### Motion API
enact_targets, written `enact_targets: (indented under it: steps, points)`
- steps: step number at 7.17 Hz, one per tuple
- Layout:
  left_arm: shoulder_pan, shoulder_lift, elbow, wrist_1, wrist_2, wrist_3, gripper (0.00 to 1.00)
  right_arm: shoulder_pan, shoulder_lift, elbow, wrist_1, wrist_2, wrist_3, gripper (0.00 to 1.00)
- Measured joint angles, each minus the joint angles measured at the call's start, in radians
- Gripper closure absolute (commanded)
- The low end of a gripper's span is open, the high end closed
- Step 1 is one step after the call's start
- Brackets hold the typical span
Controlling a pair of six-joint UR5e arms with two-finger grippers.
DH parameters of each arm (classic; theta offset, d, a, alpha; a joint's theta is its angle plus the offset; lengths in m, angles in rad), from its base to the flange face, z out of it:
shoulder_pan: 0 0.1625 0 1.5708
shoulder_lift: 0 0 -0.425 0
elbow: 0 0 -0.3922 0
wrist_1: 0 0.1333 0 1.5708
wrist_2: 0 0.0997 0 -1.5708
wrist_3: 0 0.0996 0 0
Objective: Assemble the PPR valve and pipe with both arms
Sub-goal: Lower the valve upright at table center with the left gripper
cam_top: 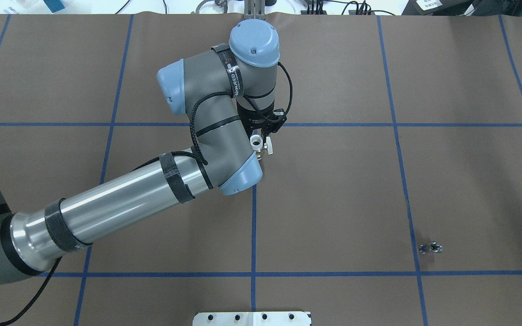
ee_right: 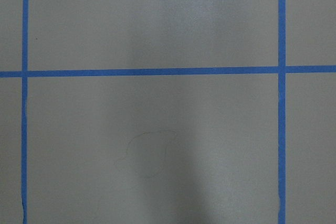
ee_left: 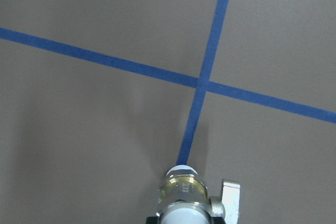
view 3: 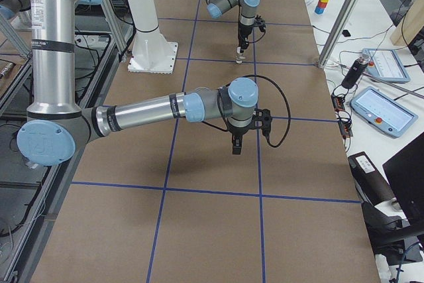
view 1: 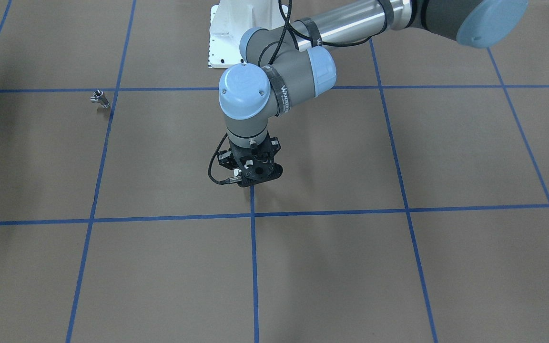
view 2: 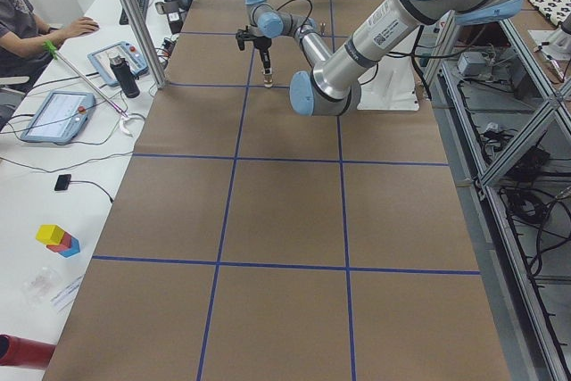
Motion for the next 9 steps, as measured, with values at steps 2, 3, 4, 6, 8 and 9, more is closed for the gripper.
enact_targets:
  steps: [2,3,4,6,8,9]
  points:
    - [0.0,0.002,0.0,0.001,0.0,-0.001,0.79,0.0,-0.001,0.0,0.0,0.0,0.0,0.0]
    - [0.0,0.003,0.001,0.001,0.0,-0.001,0.73,0.0,-0.001,0.0,0.0,0.0,0.0,0.0]
    - [0.0,0.003,0.001,0.001,0.0,-0.001,0.56,0.0,0.0,0.001,0.0,0.0,0.0,0.0]
    - [0.0,0.006,0.0,0.0,0.0,0.003,0.34,0.0,0.0,0.001,0.0,0.0,0.0,0.0]
    - [0.0,0.008,0.0,-0.001,0.0,0.009,0.3,0.0,0.001,0.001,0.0,0.0,0.001,0.0]
    - [0.0,0.008,-0.003,0.0,0.0,0.009,0.29,0.0,0.001,0.001,0.0,0.0,0.002,0.0]
